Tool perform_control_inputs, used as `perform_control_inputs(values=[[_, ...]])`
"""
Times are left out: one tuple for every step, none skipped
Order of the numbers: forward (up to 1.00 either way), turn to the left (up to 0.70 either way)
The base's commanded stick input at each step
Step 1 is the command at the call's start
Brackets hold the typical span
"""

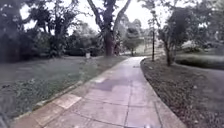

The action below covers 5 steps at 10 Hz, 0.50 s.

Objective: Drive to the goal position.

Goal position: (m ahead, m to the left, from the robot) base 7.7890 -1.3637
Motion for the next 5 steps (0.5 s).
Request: perform_control_inputs(values=[[0.70, -0.35], [0.70, -0.35], [0.70, -0.10], [0.70, 0.00], [0.70, 0.00]])
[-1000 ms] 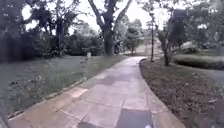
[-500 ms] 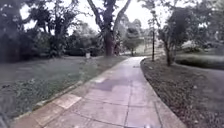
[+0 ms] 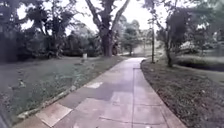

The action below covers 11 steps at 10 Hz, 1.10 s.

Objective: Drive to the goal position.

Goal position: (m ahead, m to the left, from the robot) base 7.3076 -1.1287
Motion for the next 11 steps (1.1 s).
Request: perform_control_inputs(values=[[0.70, 0.00], [0.70, 0.00], [0.70, 0.00], [0.70, 0.00], [0.70, 0.00], [0.70, 0.00], [0.70, -0.09], [0.70, -0.35], [0.70, -0.35], [0.70, -0.35], [0.70, -0.35]])
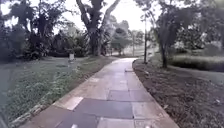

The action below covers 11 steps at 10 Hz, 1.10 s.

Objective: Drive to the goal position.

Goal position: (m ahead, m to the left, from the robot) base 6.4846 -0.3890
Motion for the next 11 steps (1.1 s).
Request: perform_control_inputs(values=[[0.70, -0.21], [0.70, -0.02], [0.70, 0.00], [0.70, 0.00], [0.70, 0.00], [0.70, 0.00], [0.70, 0.00], [0.70, 0.00], [0.70, 0.00], [0.70, 0.00], [0.70, 0.00]])
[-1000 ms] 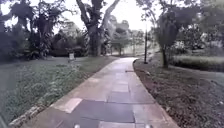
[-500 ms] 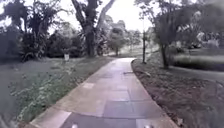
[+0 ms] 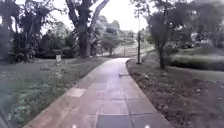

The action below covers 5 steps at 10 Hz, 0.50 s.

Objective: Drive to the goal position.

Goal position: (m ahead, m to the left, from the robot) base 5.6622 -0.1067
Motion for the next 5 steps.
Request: perform_control_inputs(values=[[0.70, 0.00], [0.70, 0.00], [0.70, 0.00], [0.70, 0.00], [0.70, 0.00]])
